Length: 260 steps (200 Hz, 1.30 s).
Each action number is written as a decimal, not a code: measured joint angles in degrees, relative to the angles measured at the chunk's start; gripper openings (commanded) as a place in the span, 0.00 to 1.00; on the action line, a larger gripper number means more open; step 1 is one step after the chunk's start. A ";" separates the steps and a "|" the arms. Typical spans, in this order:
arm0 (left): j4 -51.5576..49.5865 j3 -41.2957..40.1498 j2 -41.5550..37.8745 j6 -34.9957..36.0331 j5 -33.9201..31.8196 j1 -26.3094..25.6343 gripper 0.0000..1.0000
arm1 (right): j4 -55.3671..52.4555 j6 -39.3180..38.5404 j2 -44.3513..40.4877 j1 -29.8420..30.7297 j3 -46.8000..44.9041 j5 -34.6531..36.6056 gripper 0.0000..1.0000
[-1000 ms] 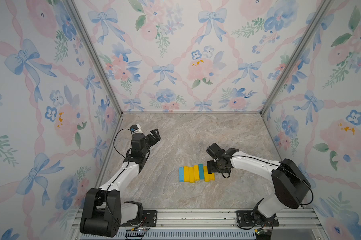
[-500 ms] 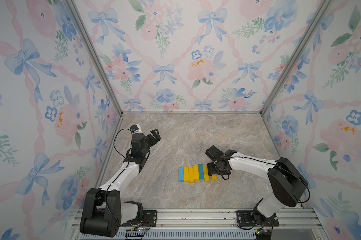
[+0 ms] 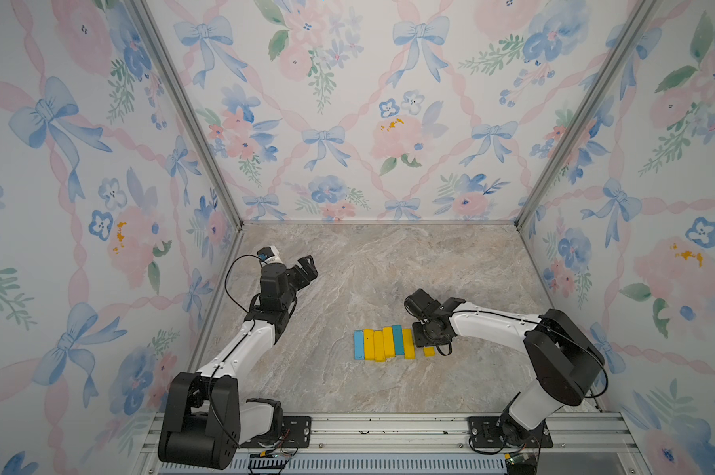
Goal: Assemble the number 8 with building blocks
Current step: Pick up the building block from the center of the board, then place the building block at the center of the board.
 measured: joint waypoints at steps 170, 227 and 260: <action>0.00 0.00 0.00 0.15 0.02 0.00 0.98 | -3.52 -18.25 2.43 -5.27 10.86 -0.24 0.26; -0.02 0.17 0.02 0.15 0.26 0.00 0.98 | -4.52 -37.38 11.26 -9.29 26.71 -6.95 0.30; -0.02 0.31 0.02 0.15 0.24 0.00 0.98 | -9.86 -48.46 21.40 -9.40 41.66 -12.52 0.31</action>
